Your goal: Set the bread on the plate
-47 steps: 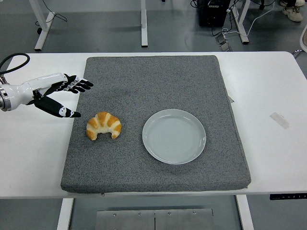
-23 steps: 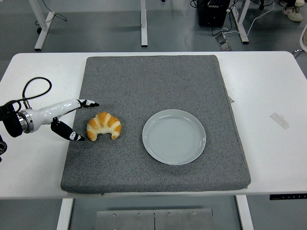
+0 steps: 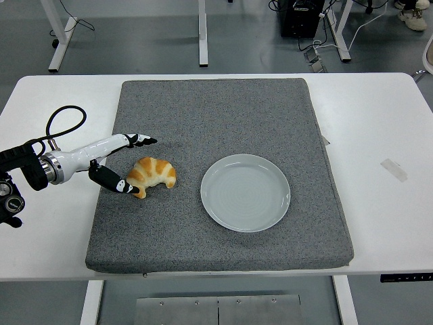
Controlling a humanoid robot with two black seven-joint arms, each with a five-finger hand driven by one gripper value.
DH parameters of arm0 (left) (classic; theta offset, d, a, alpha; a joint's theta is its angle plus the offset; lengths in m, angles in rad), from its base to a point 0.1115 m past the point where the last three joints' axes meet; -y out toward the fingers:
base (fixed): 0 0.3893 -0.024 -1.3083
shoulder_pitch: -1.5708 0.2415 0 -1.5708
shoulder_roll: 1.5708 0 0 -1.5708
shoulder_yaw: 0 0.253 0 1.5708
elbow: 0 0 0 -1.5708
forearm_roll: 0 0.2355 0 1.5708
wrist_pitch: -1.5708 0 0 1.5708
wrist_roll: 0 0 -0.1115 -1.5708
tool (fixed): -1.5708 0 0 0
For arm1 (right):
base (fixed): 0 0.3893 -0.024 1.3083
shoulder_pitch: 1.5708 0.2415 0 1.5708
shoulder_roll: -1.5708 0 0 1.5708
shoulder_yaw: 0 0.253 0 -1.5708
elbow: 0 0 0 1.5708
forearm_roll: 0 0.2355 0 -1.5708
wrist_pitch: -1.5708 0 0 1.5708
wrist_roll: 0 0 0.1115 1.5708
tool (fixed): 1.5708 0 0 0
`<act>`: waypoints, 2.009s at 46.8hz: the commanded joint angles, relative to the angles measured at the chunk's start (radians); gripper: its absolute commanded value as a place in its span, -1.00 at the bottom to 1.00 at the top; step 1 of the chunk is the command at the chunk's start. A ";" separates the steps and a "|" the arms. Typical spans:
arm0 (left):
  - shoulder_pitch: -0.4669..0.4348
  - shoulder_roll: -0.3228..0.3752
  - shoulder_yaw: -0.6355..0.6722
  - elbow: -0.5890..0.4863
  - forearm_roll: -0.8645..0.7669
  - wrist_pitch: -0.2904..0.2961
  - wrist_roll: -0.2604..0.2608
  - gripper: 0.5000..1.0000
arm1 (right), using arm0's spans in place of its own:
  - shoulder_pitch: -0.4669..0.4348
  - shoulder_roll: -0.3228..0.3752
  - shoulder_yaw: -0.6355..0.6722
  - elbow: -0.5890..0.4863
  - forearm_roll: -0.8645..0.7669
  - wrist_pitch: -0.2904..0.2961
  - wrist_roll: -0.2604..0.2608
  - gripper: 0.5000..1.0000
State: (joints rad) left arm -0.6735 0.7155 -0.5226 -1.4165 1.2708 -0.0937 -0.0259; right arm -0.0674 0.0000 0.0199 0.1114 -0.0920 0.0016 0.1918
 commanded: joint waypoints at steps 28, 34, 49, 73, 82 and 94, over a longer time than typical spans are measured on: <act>0.005 -0.085 0.013 0.042 0.058 0.043 0.000 0.72 | 0.000 0.000 0.002 0.005 0.000 0.000 0.000 1.00; 0.006 -0.099 0.015 0.060 0.078 0.055 0.000 0.71 | 0.000 0.000 0.002 0.004 0.000 0.000 0.000 1.00; 0.005 -0.145 0.015 0.102 0.085 0.074 0.000 0.65 | 0.000 0.000 0.000 0.002 0.000 0.000 0.000 1.00; 0.006 -0.148 0.016 0.117 0.121 0.098 -0.002 0.59 | 0.000 0.000 0.000 0.001 0.000 0.000 0.000 1.00; 0.006 -0.146 0.018 0.120 0.122 0.106 -0.002 0.39 | 0.000 0.000 0.000 0.001 0.000 0.000 0.000 1.00; 0.006 -0.146 0.041 0.120 0.145 0.106 -0.015 -0.61 | 0.000 0.000 0.000 0.001 0.000 0.000 0.000 1.00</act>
State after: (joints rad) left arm -0.6686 0.5703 -0.4832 -1.2962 1.4158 0.0126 -0.0360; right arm -0.0675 0.0000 0.0200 0.1119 -0.0922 0.0015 0.1918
